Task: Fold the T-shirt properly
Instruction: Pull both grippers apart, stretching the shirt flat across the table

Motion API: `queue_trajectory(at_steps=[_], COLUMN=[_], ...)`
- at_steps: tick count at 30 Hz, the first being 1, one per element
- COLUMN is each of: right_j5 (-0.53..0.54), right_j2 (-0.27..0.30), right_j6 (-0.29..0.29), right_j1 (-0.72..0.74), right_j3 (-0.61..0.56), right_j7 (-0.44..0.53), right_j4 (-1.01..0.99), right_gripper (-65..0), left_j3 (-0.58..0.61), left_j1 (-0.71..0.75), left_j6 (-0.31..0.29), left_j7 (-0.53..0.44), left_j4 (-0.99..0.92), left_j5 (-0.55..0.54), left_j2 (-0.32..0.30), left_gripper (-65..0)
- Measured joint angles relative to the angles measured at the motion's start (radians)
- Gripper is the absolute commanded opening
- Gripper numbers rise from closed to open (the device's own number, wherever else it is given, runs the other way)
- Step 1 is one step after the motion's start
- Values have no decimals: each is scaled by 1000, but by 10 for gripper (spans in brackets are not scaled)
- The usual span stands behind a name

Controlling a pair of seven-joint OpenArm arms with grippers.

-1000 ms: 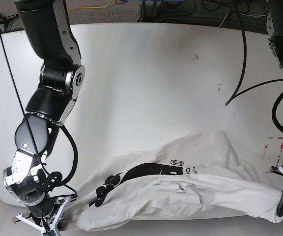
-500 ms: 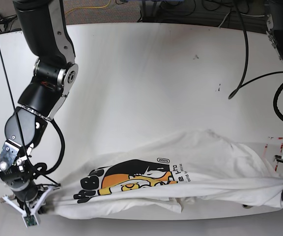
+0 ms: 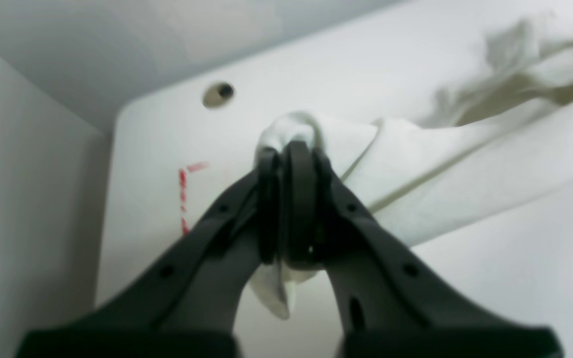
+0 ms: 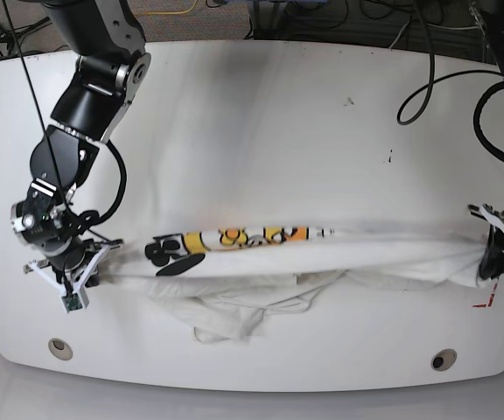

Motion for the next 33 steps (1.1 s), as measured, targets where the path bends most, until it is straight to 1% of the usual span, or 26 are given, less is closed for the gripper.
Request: queue_trajectory(at_steps=[4,8,10,15,19,25,29,33], right_j5=[77,89,95,116,105,99,101,101], right_j2=[0,-13,-30,-47,-53,-56,-55,-56], right_j6=[2,-5,-26,-28,-28,-32,-32,-31], right_j1=[-102,-162,-204,-296,-356,-414,-451,-493], right_j3=[0,5,3,-3,-1,-1,-2,-2], right_j7=[-1,-10,-6,0,-8,-5,0,2], right_j4=[68,103,130,188,211,233,234,236], right_gripper=[-636,-636,-636,-636,-636,-636,-636,-636], left_j3=[-1,-3,-2,-40,-50,-58,-113,-137], left_j1=[93,159,215,327,390,473,543,599], left_j6=[-2,1,0,-3,5,0,1,1], left_j7=[-9,-8,-2,36,82,79,76,79], left_j4=[37,40,48,72,79,85,85,85], left_j5=[-8,1,-3,-6,12,-2,-2,6], left_j2=[13,57,68,70,64,65,64,64], left_gripper=[-650,-650,-650,-650,-650,-650,-650,-650])
